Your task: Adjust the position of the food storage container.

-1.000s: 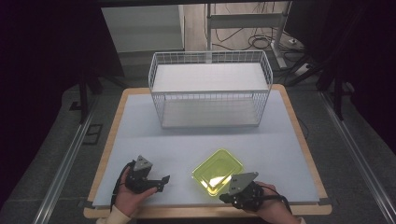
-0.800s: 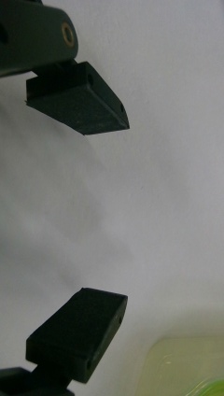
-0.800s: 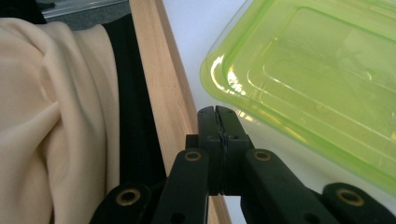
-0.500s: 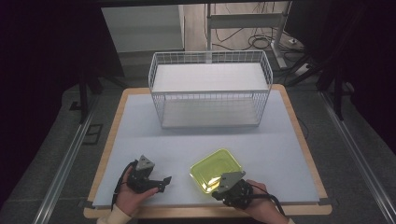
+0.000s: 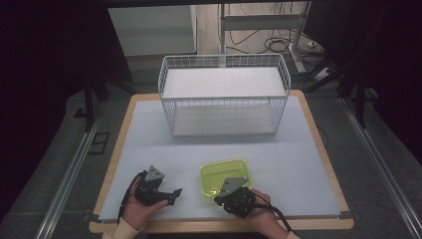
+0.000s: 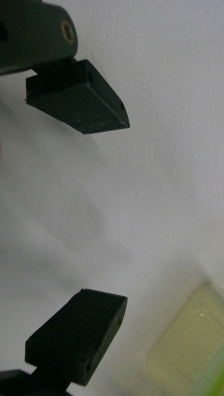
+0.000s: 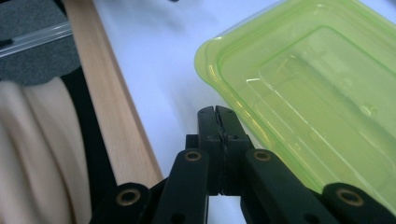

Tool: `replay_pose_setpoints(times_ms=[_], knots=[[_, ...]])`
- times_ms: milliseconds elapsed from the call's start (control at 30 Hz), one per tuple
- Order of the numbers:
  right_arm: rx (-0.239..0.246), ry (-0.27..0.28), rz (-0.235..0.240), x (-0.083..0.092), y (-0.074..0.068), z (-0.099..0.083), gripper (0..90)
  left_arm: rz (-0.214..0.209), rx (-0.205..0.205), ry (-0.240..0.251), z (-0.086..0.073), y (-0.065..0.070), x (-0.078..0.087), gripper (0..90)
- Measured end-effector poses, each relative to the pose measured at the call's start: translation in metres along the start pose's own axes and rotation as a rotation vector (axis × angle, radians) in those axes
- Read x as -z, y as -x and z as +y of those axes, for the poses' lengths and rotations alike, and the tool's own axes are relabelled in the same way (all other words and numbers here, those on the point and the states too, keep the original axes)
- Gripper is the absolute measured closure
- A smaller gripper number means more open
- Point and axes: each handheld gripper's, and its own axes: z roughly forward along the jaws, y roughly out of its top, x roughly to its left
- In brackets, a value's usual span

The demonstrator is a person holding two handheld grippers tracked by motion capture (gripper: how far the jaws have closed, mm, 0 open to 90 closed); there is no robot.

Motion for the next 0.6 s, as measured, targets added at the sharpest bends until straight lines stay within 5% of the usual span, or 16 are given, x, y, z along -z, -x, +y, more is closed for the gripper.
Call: replay_pose_setpoints(times_ms=[600], knots=[[-0.027, 0.02, -0.014, -0.0092, 0.0022, 0.0056, 90.0, 0.014, -0.009, -0.006, -0.0003, -0.0007, -0.0014, 13.7]])
